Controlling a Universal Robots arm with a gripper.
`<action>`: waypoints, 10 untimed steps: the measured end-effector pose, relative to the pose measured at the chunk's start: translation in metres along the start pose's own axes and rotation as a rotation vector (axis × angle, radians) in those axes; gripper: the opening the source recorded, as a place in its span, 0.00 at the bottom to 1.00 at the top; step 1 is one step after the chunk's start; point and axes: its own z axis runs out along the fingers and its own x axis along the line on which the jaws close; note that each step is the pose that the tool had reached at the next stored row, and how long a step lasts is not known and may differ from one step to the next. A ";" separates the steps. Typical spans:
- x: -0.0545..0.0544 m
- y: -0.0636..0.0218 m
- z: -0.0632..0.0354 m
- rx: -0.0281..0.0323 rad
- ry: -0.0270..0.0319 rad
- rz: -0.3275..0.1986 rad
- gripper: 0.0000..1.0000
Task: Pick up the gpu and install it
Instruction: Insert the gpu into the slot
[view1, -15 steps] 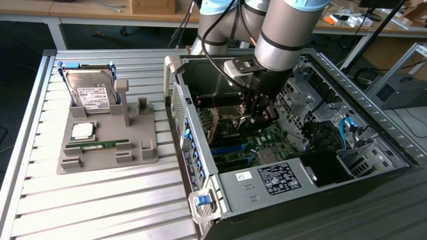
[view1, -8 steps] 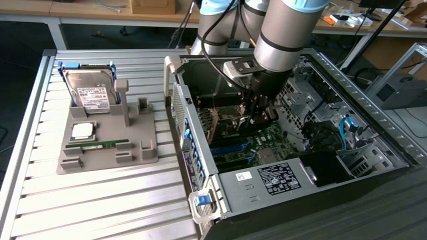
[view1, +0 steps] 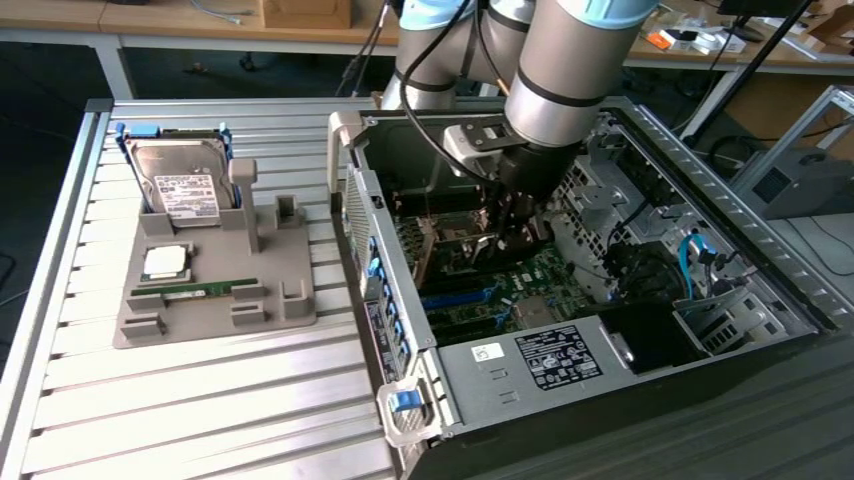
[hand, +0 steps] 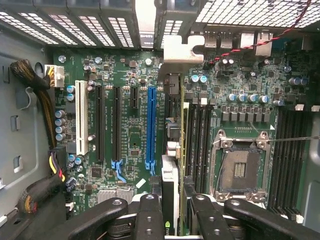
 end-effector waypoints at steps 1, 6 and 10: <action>0.001 0.0005 0.0001 -0.0001 0.0000 0.000 0.27; 0.004 0.0055 0.0005 0.0000 0.0000 0.000 0.27; 0.006 0.0105 0.0008 0.0000 0.0000 0.000 0.27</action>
